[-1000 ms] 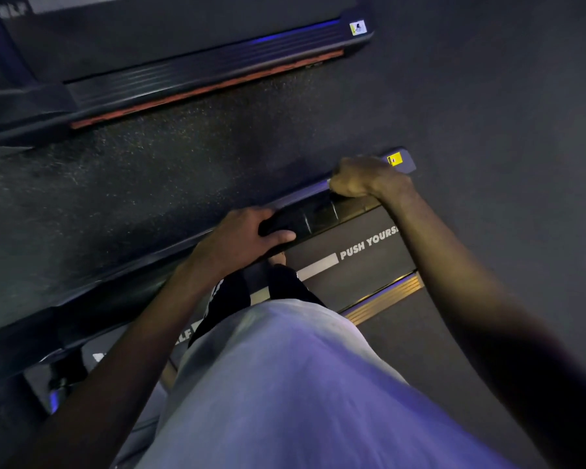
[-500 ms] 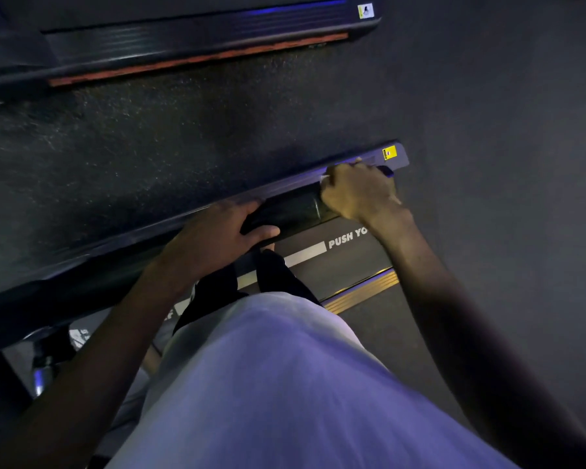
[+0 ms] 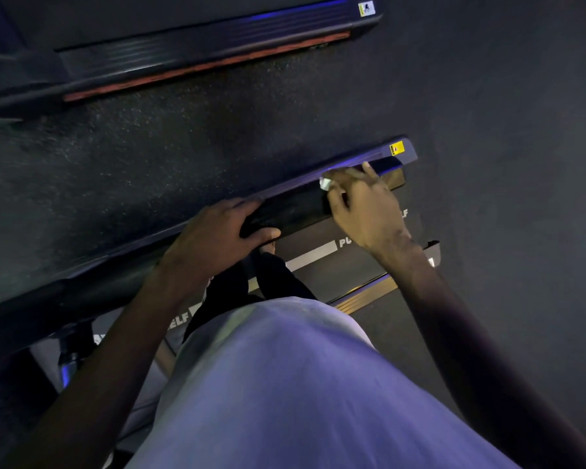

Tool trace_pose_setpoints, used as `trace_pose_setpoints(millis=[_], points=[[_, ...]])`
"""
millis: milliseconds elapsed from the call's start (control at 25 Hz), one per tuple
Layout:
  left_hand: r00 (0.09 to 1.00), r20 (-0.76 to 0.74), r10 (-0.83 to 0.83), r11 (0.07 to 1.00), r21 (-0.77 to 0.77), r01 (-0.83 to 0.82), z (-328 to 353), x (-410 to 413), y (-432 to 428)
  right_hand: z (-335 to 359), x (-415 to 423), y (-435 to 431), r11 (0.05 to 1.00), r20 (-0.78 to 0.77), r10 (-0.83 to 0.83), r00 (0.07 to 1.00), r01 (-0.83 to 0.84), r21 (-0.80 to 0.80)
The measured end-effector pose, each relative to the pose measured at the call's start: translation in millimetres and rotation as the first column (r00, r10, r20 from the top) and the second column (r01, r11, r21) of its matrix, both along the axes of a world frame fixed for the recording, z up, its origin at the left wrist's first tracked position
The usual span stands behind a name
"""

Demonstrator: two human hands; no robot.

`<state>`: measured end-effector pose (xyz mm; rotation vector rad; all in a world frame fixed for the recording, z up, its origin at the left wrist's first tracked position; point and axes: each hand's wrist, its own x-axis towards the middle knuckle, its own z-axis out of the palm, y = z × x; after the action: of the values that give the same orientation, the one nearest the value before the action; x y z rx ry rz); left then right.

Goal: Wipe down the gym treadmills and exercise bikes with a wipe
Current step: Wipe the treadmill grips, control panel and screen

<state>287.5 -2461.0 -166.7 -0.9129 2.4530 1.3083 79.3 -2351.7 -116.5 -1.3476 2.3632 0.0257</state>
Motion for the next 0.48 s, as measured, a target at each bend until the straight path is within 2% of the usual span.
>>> trace_pose_setpoints(millis=[80,160,320,400,480], points=[[0.999,0.048,0.000,1.000,-0.031,0.002,1,2,4,-19,9,12,0.998,-0.061,0.013,0.998,-0.017,-0.064],[0.995,0.103,0.016,0.997,-0.080,-0.008,3,4,11,-34,27,21,0.987,-0.055,0.011,0.998,-0.020,-0.162],[0.992,0.121,0.035,0.977,-0.214,-0.009,7,3,19,-43,31,55,0.940,-0.046,0.175,0.984,-0.180,-0.290],[0.994,0.099,0.041,0.964,-0.266,-0.013,5,4,23,-48,8,75,0.934,-0.078,0.125,0.989,-0.144,-0.327],[0.996,0.085,0.038,0.954,-0.301,-0.011,0,6,27,-55,-8,83,0.916,-0.047,0.007,0.999,-0.026,-0.400]])
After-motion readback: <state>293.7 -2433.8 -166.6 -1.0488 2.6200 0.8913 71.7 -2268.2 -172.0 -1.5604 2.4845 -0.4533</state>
